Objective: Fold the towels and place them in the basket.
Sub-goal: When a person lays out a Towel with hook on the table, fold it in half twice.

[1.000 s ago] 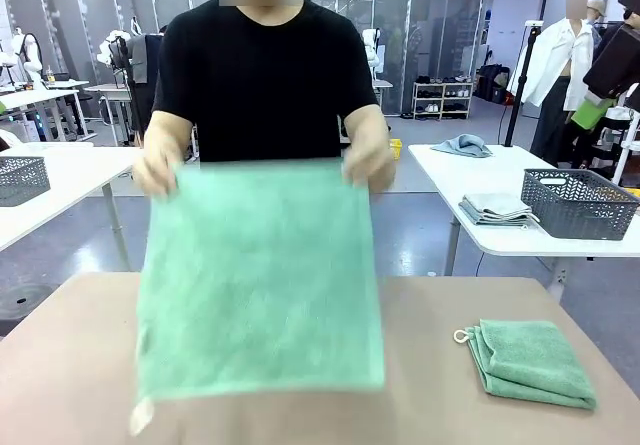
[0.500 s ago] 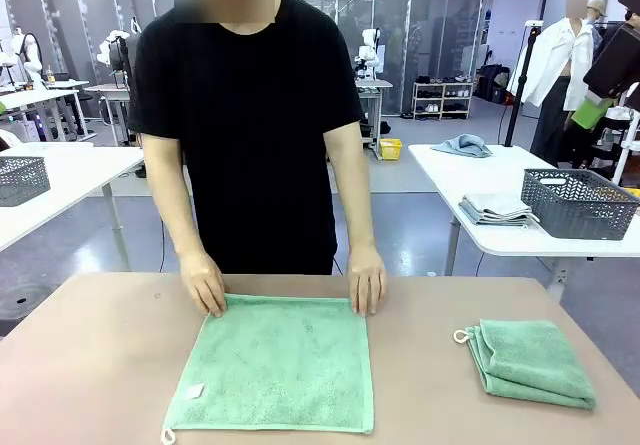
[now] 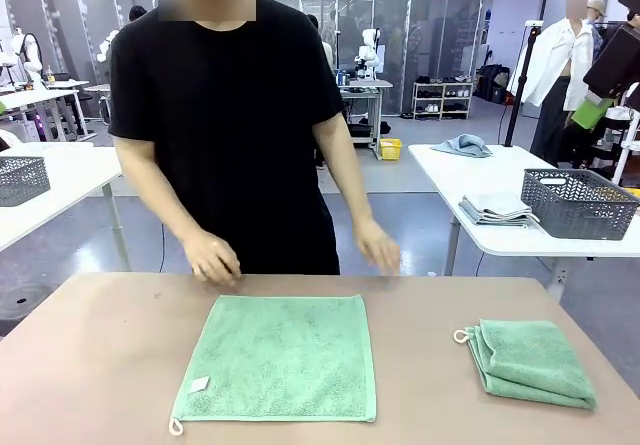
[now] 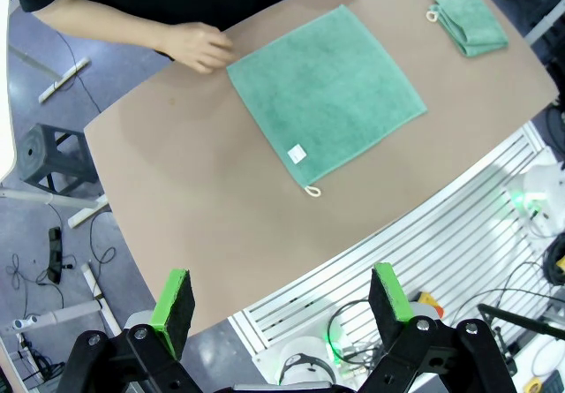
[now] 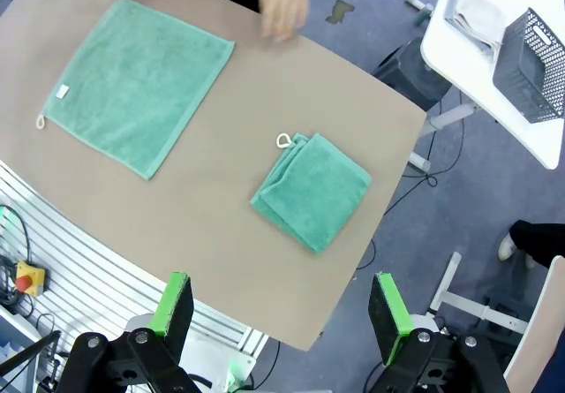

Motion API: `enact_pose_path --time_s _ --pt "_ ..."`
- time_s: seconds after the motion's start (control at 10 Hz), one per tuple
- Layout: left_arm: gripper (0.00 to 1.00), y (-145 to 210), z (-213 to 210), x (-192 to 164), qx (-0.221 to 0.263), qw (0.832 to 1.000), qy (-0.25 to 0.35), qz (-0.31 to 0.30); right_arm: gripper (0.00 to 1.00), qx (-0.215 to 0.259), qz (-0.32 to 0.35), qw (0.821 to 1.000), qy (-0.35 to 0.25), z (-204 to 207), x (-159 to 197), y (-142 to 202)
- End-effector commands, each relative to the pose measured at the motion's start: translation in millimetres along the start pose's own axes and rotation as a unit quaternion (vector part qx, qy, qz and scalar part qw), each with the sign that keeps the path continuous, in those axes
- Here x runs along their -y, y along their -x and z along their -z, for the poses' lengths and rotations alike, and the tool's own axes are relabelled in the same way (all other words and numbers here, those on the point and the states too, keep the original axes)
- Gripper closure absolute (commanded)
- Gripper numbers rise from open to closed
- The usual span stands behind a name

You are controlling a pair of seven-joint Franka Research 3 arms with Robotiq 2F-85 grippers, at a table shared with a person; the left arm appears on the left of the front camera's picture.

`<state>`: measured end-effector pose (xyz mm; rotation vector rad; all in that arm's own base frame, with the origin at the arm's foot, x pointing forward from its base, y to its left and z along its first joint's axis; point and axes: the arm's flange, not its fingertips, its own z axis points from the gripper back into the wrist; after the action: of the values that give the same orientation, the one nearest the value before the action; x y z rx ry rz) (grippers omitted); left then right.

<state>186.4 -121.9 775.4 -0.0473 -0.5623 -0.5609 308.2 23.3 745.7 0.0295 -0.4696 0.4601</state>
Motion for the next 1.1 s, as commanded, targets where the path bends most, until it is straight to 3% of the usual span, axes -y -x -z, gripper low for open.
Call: enact_pose_path --time_s 0.0,0.9,1.0 --pt "0.00 2.5 1.3 0.1 0.000 1.000 0.002 0.001 0.00 0.004 0.001 1.000 0.001 -1.7 0.7 -2.1" --pt "0.00 0.0 0.0 0.0 0.000 1.000 0.000 0.000 0.00 0.000 0.000 1.000 0.000 0.0 0.0 0.0" --pt "0.00 4.0 5.5 12.4 0.003 0.998 0.012 0.059 0.00 0.000 -0.077 0.997 -0.031 9.2 -22.9 2.2"
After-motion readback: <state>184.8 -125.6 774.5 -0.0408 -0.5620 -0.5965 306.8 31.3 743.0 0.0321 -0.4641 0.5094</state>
